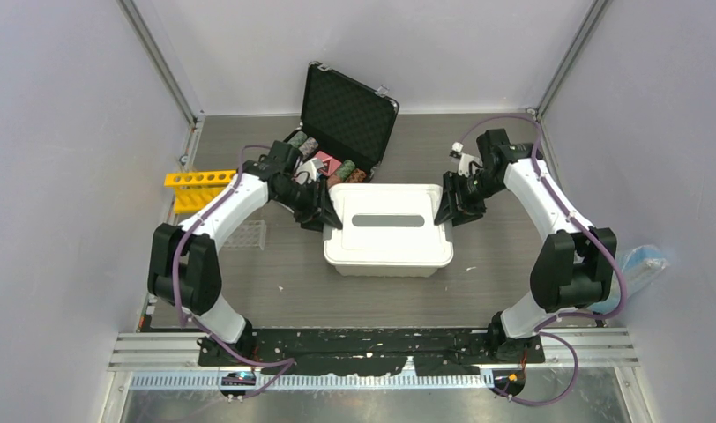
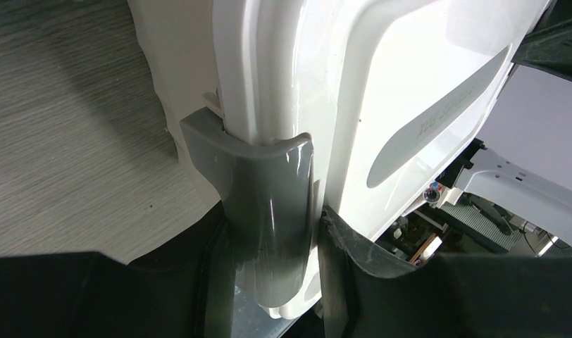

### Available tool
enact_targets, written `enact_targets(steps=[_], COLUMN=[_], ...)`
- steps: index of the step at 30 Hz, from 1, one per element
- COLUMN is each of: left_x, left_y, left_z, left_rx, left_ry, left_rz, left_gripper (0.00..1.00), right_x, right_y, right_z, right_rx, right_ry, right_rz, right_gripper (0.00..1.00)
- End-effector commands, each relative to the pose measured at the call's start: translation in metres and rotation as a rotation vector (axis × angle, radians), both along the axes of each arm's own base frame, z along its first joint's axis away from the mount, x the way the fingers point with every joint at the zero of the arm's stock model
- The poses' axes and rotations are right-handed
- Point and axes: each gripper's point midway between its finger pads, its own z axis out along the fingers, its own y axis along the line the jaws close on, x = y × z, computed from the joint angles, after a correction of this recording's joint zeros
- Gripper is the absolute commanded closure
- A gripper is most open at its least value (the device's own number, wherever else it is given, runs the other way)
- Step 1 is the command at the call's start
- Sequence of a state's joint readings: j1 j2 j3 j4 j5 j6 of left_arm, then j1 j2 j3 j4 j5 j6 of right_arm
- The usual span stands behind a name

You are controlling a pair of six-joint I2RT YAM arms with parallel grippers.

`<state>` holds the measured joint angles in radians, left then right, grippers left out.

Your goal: Organize the chemistry lab equipment

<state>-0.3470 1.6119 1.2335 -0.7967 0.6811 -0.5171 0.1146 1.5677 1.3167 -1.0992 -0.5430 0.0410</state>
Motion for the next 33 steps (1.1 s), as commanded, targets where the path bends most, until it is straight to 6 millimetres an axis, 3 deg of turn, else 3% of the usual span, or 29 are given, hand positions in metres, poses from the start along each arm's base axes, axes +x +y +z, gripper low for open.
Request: enact_targets(steps=[1, 5, 8, 10, 13, 18, 20, 24, 29, 33], left_x=[0.028, 0.038, 0.043, 0.043, 0.043, 0.047, 0.054, 0.073, 0.102, 0.112], left_y=[-0.018, -0.019, -0.018, -0.014, -0.003, 0.020, 0.029, 0.057, 0.109, 0.150], left_z=[0.005, 0.018, 0.030, 0.038, 0.045, 0.058, 0.077, 0.124, 0.186, 0.204], left_rx=[-0.009, -0.037, -0.058, -0.057, -0.029, 0.019, 0.038, 0.137, 0.223, 0.253], left_ry=[-0.152, -0.196, -0.230, -0.254, -0.279, -0.329, -0.411, -0.624, -0.834, -0.761], left_rz=[-0.025, -0.006, -0.011, -0.020, -0.021, -0.022, -0.043, -0.091, -0.077, 0.012], left_gripper=[0.77, 0.67, 0.51, 0.35, 0.03, 0.00, 0.00, 0.00, 0.00, 0.01], right_x=[0.019, 0.029, 0.035, 0.041, 0.053, 0.072, 0.083, 0.113, 0.149, 0.172], right_y=[0.005, -0.005, -0.010, -0.012, -0.017, -0.024, -0.032, -0.050, -0.090, -0.129], right_z=[0.021, 0.025, 0.031, 0.039, 0.059, 0.093, 0.111, 0.164, 0.215, 0.219], right_rx=[0.010, 0.013, 0.033, 0.046, 0.058, 0.067, 0.041, -0.011, -0.085, -0.162], right_ry=[-0.150, -0.174, -0.199, -0.230, -0.314, -0.470, -0.556, -0.769, -0.979, -1.003], right_rz=[0.112, 0.085, 0.069, 0.069, 0.079, 0.091, 0.088, 0.044, -0.085, -0.207], right_gripper=[0.48, 0.34, 0.26, 0.18, 0.02, 0.05, 0.05, 0.05, 0.05, 0.05])
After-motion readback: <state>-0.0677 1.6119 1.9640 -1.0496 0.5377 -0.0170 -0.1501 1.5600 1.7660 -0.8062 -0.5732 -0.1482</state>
